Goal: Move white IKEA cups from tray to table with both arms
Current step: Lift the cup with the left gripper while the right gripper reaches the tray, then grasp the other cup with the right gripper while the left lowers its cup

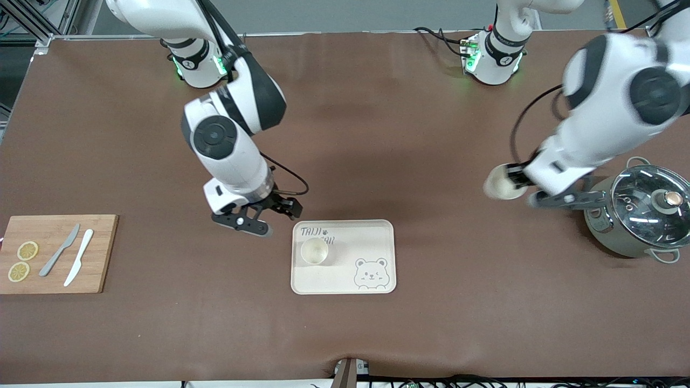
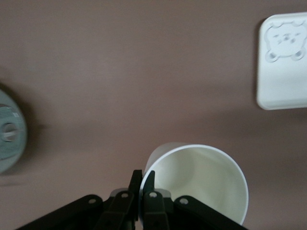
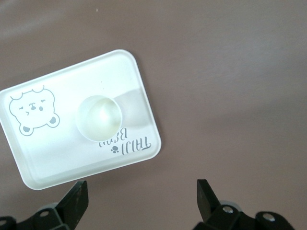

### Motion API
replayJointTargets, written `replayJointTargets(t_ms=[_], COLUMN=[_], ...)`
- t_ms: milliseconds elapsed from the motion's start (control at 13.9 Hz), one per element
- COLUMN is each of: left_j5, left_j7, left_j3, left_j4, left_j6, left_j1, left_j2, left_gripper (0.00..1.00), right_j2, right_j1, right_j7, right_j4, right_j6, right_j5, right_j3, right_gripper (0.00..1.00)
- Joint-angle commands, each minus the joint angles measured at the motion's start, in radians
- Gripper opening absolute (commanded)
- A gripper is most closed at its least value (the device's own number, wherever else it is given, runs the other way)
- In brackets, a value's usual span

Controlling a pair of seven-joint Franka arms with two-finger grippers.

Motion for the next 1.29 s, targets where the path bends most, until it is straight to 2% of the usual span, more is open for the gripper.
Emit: replayJointTargets(t_ms=[0,72,215,359,717,861,1220], left_j5=[-0.012,-0.014,-0.023,-0.031,-0.141,-0.187,-0.234], left_j7=[0.224,0.298,0.41,0.467,0.481,0.481,0.478], left_j3=[-0.014,-0.014,-0.014,-0.014,-0.021,-0.06,-0.103], left_j4=[-0.234,-0.26,-0.384,-0.46,-0.468,-0.468,-0.452], left_j6=[0.105,0.123,0.29,0.439,0.632,0.701,0.855], left_j1=[0.134,0.178,0.251,0.278,0.263,0.265,0.265], left_j2=[-0.16,-0.16,-0.166,-0.134,0.019,0.069,0.221], left_gripper=[0.0,0.0,0.0,0.0,0.0,0.0,0.0], right_j2=[0.075,0.098,0.146,0.177,0.243,0.27,0.315], right_j1=[0.027,0.03,0.028,0.03,0.022,0.019,0.028], right_j7=[0.034,0.04,0.042,0.042,0.04,0.04,0.042], right_j4=[0.033,0.035,0.05,0.055,0.072,0.079,0.081], right_j6=[0.055,0.084,0.138,0.184,0.259,0.28,0.322], right_j5=[-0.002,-0.003,-0.003,-0.003,-0.005,-0.005,-0.01], right_j3=[-0.012,-0.012,-0.012,-0.014,-0.017,-0.018,-0.018], right_gripper=[1.0,1.0,1.0,1.0,1.0,1.0,1.0])
